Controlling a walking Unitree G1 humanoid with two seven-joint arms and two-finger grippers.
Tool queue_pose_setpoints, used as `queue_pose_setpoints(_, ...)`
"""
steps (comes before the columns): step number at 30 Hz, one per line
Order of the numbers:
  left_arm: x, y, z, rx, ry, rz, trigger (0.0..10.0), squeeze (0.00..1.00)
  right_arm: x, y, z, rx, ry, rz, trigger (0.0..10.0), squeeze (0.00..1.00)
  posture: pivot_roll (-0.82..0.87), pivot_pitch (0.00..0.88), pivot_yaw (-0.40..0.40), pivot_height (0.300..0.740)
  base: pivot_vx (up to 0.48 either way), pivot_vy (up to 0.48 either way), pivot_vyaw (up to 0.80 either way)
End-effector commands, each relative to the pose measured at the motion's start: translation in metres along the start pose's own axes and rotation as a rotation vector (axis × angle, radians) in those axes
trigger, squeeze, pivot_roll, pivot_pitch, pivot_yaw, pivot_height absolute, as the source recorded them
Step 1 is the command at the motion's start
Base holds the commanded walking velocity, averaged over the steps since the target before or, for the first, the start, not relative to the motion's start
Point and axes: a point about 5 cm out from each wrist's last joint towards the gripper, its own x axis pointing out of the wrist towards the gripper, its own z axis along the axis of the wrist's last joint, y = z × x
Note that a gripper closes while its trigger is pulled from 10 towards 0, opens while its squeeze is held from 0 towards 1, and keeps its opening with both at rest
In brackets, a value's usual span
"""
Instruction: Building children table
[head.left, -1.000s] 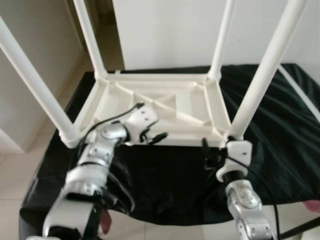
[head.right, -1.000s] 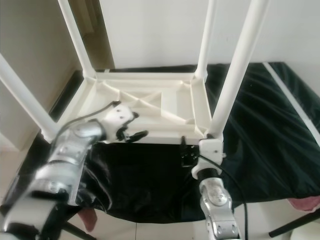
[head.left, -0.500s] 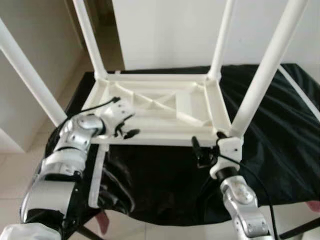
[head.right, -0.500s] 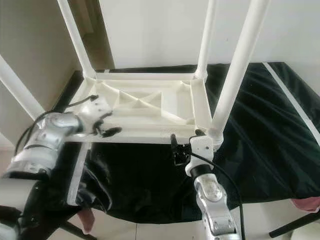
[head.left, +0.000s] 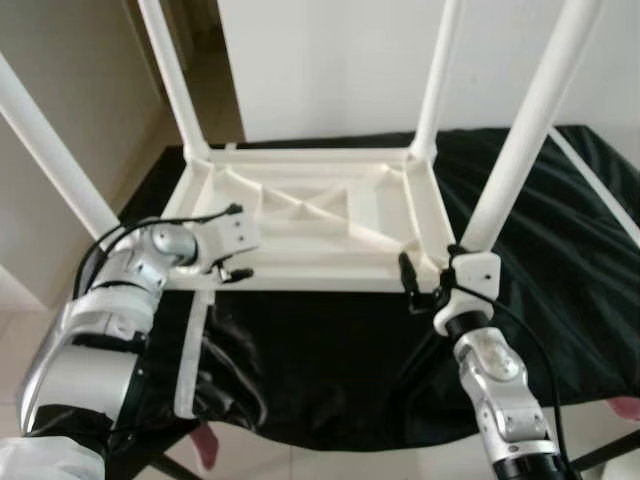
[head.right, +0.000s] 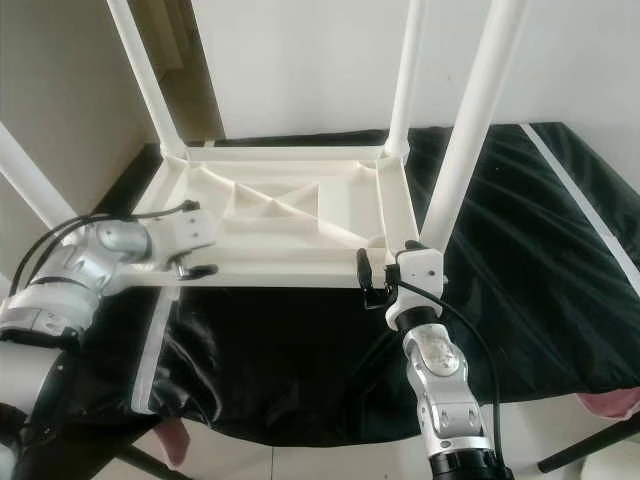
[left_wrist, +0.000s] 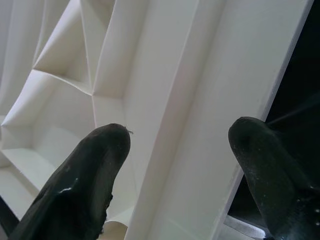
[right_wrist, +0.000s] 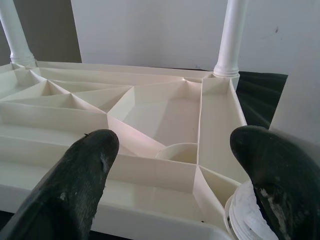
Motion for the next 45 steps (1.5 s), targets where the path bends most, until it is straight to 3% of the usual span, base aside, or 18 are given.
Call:
queue_pose_setpoints(1,0.000,0.007,-0.022,-0.012,0.078,0.541,10.0,0.00,0.001,-0.014,0.000,0.005,-0.006,-0.054,10.0,0.00,-0.04,0.000,0.073,0.740,0.000,0.000,0.00)
queue_pose_setpoints(4,0.009,-0.008,-0.023,-0.035,0.051,0.437,10.0,0.00,0.001,-0.022,0.000,-0.009,-0.006,-0.073,10.0,0.00,-0.04,0.000,0.074,0.740,0.000,0.000,0.00)
queue_pose_setpoints(7,0.021,-0.033,-0.018,-0.060,-0.029,0.244,10.0,0.00,0.003,-0.048,0.001,-0.059,-0.005,-0.131,10.0,0.00,-0.04,0.000,0.075,0.740,0.000,0.000,0.00)
queue_pose_setpoints(13,0.022,-0.037,-0.016,-0.065,-0.055,0.219,10.0,0.00,0.003,-0.056,0.001,-0.072,-0.006,-0.147,10.0,0.00,-0.04,0.000,0.075,0.740,0.000,0.000,0.00)
queue_pose_setpoints(15,0.026,-0.044,-0.008,-0.096,-0.114,0.161,10.0,0.00,0.004,-0.077,0.002,-0.111,-0.001,-0.187,10.0,0.00,-0.04,0.002,0.077,0.740,0.000,0.000,0.00)
queue_pose_setpoints(16,0.026,-0.044,-0.008,-0.096,-0.114,0.161,10.0,0.00,0.004,-0.077,0.002,-0.111,-0.001,-0.187,10.0,0.00,-0.04,0.002,0.077,0.740,0.000,0.000,0.00)
queue_pose_setpoints(19,0.029,-0.052,0.002,-0.130,-0.196,0.093,10.0,0.00,0.004,-0.093,0.003,-0.142,0.007,-0.217,10.0,0.00,-0.04,0.005,0.078,0.740,0.000,0.000,0.00)
queue_pose_setpoints(21,0.029,-0.065,0.021,-0.200,-0.359,0.012,10.0,0.00,0.004,-0.106,0.001,-0.170,0.020,-0.239,10.0,0.00,-0.04,0.010,0.081,0.740,0.000,0.000,0.00)
queue_pose_setpoints(25,0.027,-0.073,0.028,-0.221,-0.426,-0.038,10.0,0.00,0.005,-0.110,0.001,-0.173,0.020,-0.243,10.0,0.00,-0.05,0.010,0.083,0.740,0.000,0.000,0.00)
queue_pose_setpoints(26,0.014,-0.096,0.043,-0.314,-0.587,-0.193,10.0,0.00,0.007,-0.113,0.001,-0.173,0.020,-0.247,10.0,0.00,-0.05,0.012,0.084,0.740,0.000,0.000,0.00)
queue_pose_setpoints(27,0.006,-0.107,0.049,-0.343,-0.654,-0.268,10.0,0.00,0.007,-0.114,0.001,-0.173,0.020,-0.248,10.0,0.00,-0.05,0.012,0.084,0.740,0.000,0.000,0.00)
queue_pose_setpoints(28,0.006,-0.107,0.049,-0.343,-0.654,-0.268,10.0,0.00,0.007,-0.114,0.001,-0.173,0.020,-0.248,10.0,0.00,-0.05,0.012,0.084,0.740,0.000,0.000,0.00)
queue_pose_setpoints(29,-0.005,-0.124,0.052,-0.377,-0.712,-0.360,10.0,0.00,0.008,-0.113,0.001,-0.171,0.021,-0.246,10.0,0.00,-0.04,0.015,0.082,0.740,0.000,0.000,0.00)
queue_pose_setpoints(32,-0.008,-0.130,0.052,-0.398,-0.723,-0.381,10.0,0.00,0.009,-0.112,0.000,-0.169,0.020,-0.241,10.0,0.00,-0.04,0.016,0.082,0.740,0.000,0.000,0.00)
queue_pose_setpoints(33,-0.020,-0.143,0.052,-0.449,-0.758,-0.424,10.0,0.00,0.010,-0.108,-0.003,-0.164,0.019,-0.224,10.0,0.00,-0.03,0.019,0.079,0.740,0.000,0.000,0.00)
queue_pose_setpoints(35,-0.020,-0.143,0.052,-0.449,-0.758,-0.424,10.0,0.00,0.010,-0.108,-0.003,-0.164,0.019,-0.224,10.0,0.00,-0.03,0.019,0.079,0.740,0.000,0.000,0.00)
queue_pose_setpoints(39,-0.039,-0.151,0.046,-0.529,-0.782,-0.396,10.0,0.00,0.013,-0.100,-0.008,-0.155,0.023,-0.194,10.0,0.00,-0.02,0.022,0.068,0.740,0.000,0.000,0.00)
queue_pose_setpoints(45,-0.072,-0.144,0.011,-0.597,-0.665,-0.270,10.0,0.00,0.017,-0.094,-0.013,-0.150,0.035,-0.160,10.0,0.00,0.01,0.024,0.050,0.740,0.000,0.000,0.00)
